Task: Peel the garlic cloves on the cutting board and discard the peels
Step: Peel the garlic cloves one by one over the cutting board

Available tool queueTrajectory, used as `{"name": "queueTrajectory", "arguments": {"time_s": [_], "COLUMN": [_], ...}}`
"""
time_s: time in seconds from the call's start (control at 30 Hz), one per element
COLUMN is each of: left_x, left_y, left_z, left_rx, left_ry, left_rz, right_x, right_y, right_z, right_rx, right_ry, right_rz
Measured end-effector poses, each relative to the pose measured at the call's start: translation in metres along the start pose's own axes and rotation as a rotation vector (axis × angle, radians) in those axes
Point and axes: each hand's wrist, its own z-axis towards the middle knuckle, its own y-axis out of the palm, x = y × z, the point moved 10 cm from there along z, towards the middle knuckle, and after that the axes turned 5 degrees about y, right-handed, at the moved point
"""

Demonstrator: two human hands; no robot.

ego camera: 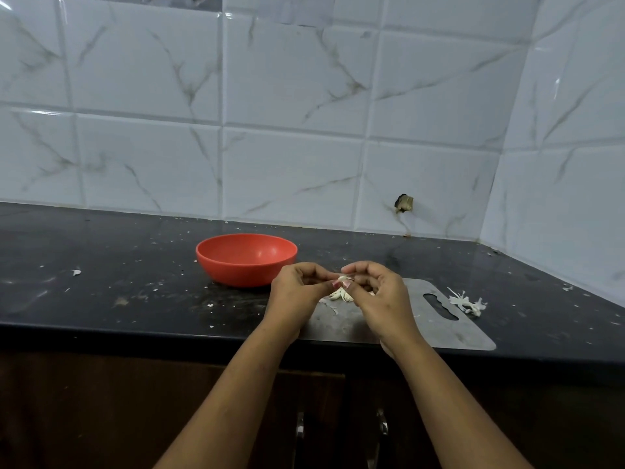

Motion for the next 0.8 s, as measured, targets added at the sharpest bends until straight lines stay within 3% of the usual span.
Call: {"name": "queueTrajectory", "arguments": {"time_s": [0.47, 0.8], "left_x": [0.017, 0.020], "left_y": [-0.003, 0.001], "left_z": [-0.006, -0.006], "left_rx": [0.088, 0.068], "left_ry": [0.100, 0.130], "left_rz": [0.329, 0.348], "right_x": [0.001, 0.001], "right_y": [-0.003, -0.003], "right_z": [0.000, 0.000], "right_rx": [0.039, 0.046], "right_ry": [-0.024, -0.014], "right_rz": [-0.154, -0.181]}}
